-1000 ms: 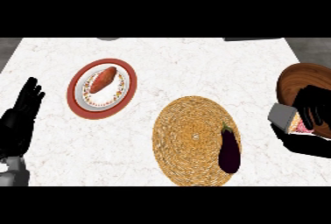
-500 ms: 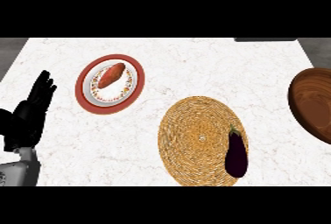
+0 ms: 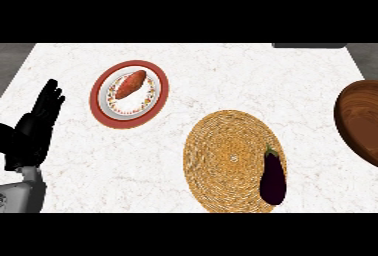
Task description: Pick the cupcake from the placemat and place it in the bowl
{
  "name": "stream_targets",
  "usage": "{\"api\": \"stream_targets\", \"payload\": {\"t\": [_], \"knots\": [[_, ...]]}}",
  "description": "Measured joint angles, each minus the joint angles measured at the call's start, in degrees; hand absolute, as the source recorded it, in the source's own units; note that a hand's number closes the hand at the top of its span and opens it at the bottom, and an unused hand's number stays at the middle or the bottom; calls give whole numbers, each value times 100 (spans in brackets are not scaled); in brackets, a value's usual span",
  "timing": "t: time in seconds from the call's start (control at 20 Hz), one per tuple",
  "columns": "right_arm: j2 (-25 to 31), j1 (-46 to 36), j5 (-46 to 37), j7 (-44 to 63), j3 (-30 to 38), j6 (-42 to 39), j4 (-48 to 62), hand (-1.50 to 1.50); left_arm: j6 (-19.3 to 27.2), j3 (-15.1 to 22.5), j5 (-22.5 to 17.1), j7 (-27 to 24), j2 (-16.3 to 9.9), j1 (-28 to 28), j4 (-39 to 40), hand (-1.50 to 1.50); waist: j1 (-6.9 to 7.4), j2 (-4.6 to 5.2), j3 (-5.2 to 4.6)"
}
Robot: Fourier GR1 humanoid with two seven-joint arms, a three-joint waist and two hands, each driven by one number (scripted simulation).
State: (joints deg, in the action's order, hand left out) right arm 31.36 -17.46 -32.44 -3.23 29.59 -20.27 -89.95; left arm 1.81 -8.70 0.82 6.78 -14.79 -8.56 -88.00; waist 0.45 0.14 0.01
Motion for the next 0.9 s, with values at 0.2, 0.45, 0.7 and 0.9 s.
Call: {"api": "stream_targets", "payload": {"t": [0.2, 0.45, 0.7, 0.9], "knots": [[224, -482, -239, -614, -95, 483, 1344, 150, 79, 83, 120, 106, 66, -82, -83, 0, 30, 7, 4], [540, -947, -657, -1211, -312, 963, 2806, 150, 58, 132, 145, 134, 117, 37, -251, 0, 92, 24, 1], [775, -1127, -1073, -1142, -476, 979, 4099, -150, 40, 119, 145, 160, 112, -82, -157, 0, 113, 44, 7], [1008, -1547, -1169, -1703, -559, 902, 5232, -150, 50, 122, 162, 122, 150, -131, -107, 0, 128, 48, 11]]}}
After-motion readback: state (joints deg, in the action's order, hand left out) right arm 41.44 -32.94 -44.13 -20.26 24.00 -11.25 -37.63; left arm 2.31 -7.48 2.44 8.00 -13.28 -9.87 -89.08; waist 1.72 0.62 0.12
